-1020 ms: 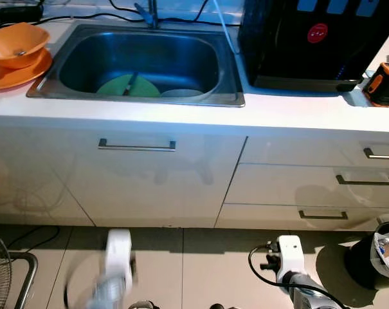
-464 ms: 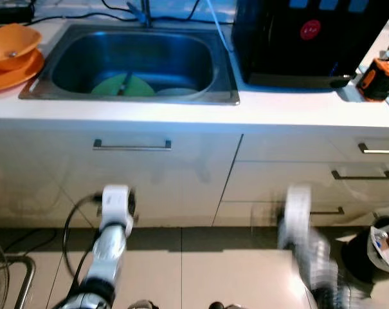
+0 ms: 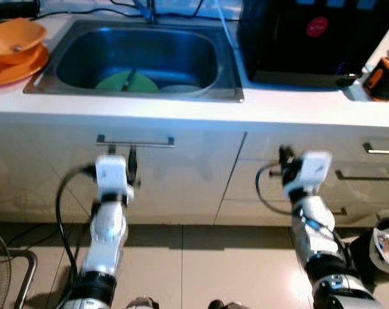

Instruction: Kitchen organization

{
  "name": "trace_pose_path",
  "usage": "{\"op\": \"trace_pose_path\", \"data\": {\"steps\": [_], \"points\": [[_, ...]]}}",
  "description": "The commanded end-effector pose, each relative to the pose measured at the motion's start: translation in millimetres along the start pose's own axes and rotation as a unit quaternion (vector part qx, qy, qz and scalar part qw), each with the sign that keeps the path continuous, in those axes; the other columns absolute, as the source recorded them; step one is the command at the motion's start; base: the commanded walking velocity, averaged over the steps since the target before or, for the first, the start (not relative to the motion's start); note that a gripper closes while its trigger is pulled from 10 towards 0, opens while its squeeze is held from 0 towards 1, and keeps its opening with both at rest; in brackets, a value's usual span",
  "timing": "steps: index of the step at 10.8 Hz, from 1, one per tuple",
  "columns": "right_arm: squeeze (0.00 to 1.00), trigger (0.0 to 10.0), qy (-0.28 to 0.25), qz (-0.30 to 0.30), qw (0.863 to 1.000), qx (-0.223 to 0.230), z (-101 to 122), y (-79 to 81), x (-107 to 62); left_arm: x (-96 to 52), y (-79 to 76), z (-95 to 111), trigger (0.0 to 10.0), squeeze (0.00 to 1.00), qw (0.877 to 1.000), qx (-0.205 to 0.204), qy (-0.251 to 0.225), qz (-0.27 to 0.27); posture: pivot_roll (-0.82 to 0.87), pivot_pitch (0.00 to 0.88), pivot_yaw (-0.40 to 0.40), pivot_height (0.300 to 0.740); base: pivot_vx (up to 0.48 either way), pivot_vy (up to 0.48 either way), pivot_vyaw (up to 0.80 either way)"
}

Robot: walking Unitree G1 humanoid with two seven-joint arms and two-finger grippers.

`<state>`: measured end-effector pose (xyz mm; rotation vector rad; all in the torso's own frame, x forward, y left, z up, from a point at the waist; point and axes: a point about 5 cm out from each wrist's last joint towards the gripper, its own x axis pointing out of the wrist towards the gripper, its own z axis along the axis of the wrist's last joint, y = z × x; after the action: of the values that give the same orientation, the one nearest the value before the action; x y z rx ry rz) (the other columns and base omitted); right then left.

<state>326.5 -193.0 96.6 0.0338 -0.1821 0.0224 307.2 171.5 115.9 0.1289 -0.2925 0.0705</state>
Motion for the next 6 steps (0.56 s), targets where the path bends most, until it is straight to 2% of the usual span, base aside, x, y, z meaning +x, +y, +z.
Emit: {"op": "trace_pose_path", "data": {"steps": [1,2,4,5,6], "points": [[0.0,10.0,-0.023,-0.003,1.0,0.008,11,0.9,5.8,9.6,-2.0,21,10.0,0.0,0.999,0.0,-0.034,0.0,0.04,0.116,-0.057,0.74,0.0,0.0,0.0],[0.0,10.0,-0.048,-0.001,0.999,0.011,24,3.9,11.7,16.8,-3.8,41,10.0,0.0,0.998,-0.002,-0.068,-0.002,0.04,0.119,-0.058,0.74,0.0,0.0,0.0],[0.0,10.0,-0.08,0.015,0.997,0.017,48,14.5,23.5,31.6,-10.1,72,10.0,0.0,0.994,-0.012,-0.103,-0.016,0.04,0.117,-0.059,0.74,0.0,0.0,0.0],[0.0,10.0,-0.089,0.026,0.995,0.021,57,21.1,28.8,38.4,-14.0,81,10.0,0.0,0.994,-0.013,-0.108,-0.025,0.04,0.109,-0.059,0.74,0.0,0.0,0.0],[0.0,10.0,-0.093,0.048,0.994,0.031,66,34.5,37.7,48.8,-18.8,83,10.0,0.0,0.994,-0.023,-0.1,-0.026,0.03,0.103,-0.06,0.74,0.0,0.0,0.0]]}}
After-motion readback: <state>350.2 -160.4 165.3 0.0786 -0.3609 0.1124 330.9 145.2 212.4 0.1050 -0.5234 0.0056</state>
